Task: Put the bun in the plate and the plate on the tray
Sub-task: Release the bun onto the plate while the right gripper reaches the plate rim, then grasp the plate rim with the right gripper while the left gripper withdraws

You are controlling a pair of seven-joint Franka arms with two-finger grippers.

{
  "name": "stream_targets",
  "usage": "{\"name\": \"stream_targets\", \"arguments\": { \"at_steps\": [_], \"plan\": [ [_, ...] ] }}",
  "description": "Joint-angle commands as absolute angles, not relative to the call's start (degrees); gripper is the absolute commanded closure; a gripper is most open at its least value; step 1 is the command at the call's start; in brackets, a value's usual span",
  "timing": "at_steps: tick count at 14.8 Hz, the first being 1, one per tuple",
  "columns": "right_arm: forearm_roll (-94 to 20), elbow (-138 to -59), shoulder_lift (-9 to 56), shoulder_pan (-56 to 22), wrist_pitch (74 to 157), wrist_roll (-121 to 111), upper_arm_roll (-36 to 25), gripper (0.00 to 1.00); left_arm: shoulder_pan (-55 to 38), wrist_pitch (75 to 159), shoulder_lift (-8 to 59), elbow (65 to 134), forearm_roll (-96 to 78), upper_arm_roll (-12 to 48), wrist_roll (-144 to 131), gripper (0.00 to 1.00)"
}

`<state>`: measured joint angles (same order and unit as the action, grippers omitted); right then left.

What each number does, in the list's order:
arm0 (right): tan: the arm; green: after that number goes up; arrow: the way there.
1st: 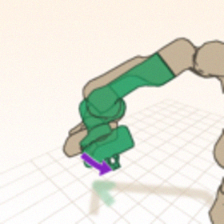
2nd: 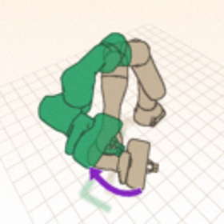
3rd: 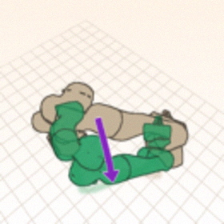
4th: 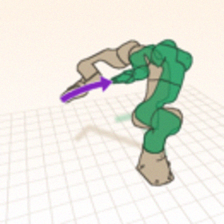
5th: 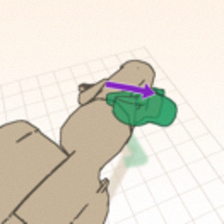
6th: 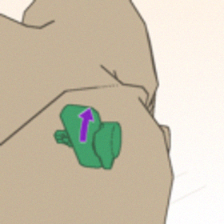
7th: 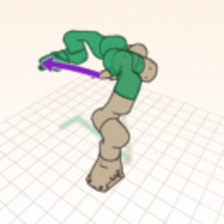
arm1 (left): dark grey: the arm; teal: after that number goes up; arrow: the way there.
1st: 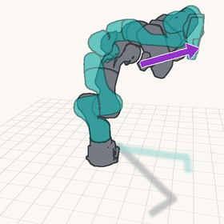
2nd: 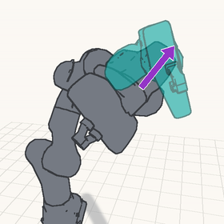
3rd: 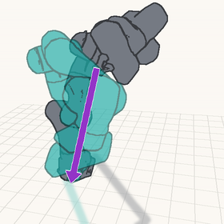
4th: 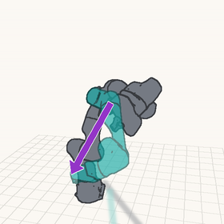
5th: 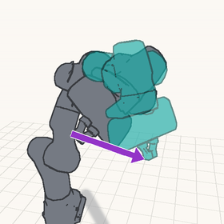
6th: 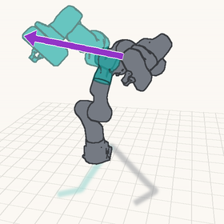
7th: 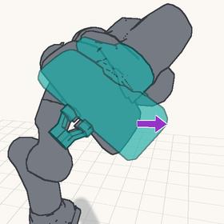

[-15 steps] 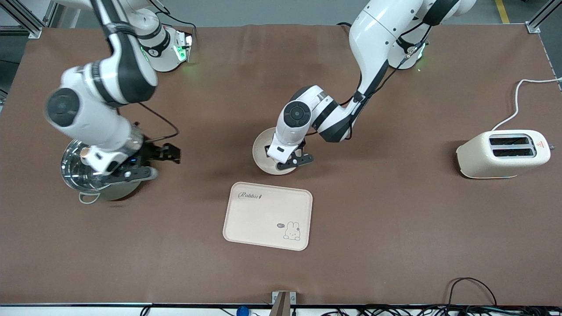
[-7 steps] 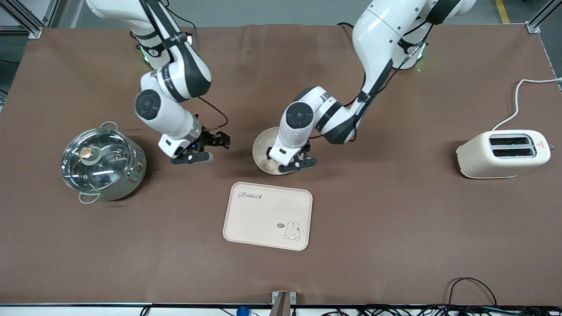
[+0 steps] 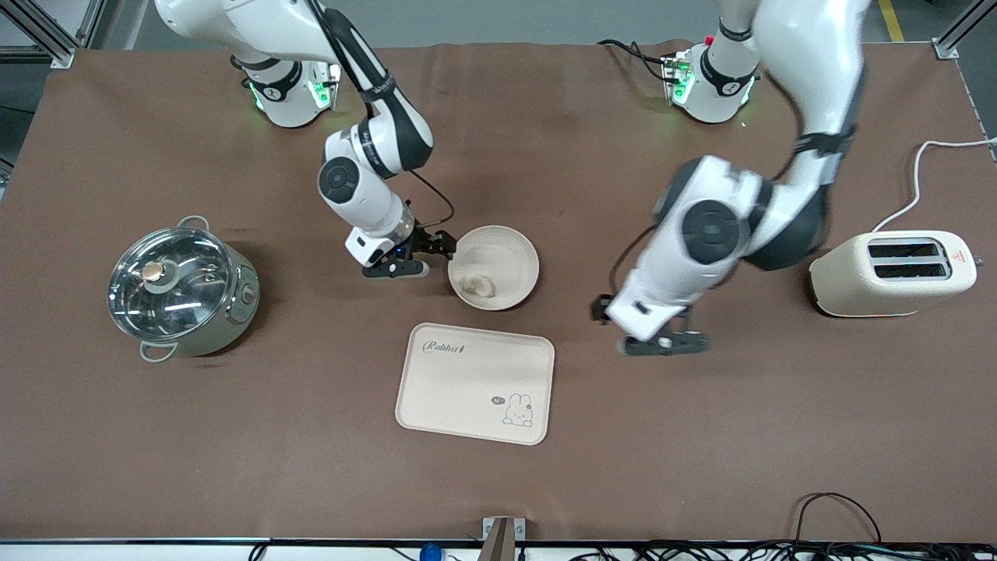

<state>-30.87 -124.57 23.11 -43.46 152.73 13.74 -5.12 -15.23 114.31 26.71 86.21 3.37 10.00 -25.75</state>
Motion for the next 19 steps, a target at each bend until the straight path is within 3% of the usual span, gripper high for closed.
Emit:
{"name": "stream_targets", "arguments": {
  "at_steps": [1,4,6,12,17,19],
  "plan": [
    [-33.6,-123.5,24.6,-44.4,153.7,14.2,-5.7,0.25,-8.7,108.7,20.5,85.3,3.9,10.9,-15.4,0.00],
    [-34.3,-122.3,26.4,-44.5,153.7,14.2,-5.7,0.53,-5.9,100.4,12.5,85.4,3.4,10.9,-11.6,0.00],
    [-34.4,-121.5,27.1,-44.6,153.7,14.5,-5.7,0.54,-5.7,95.0,8.5,85.3,3.3,10.5,-8.8,0.00],
    [-34.4,-120.0,28.4,-45.4,153.8,16.3,-5.7,0.54,-2.6,91.6,0.8,86.7,1.8,6.4,1.4,0.00],
    [-34.4,-119.6,29.7,-46.3,155.5,16.3,-5.7,0.97,-4.3,91.7,2.2,85.9,2.0,4.8,1.2,0.00],
    [-34.4,-119.4,29.7,-46.1,155.3,16.3,-5.6,1.00,-4.0,91.7,2.5,85.0,1.8,4.7,0.7,0.00]
  ]
}}
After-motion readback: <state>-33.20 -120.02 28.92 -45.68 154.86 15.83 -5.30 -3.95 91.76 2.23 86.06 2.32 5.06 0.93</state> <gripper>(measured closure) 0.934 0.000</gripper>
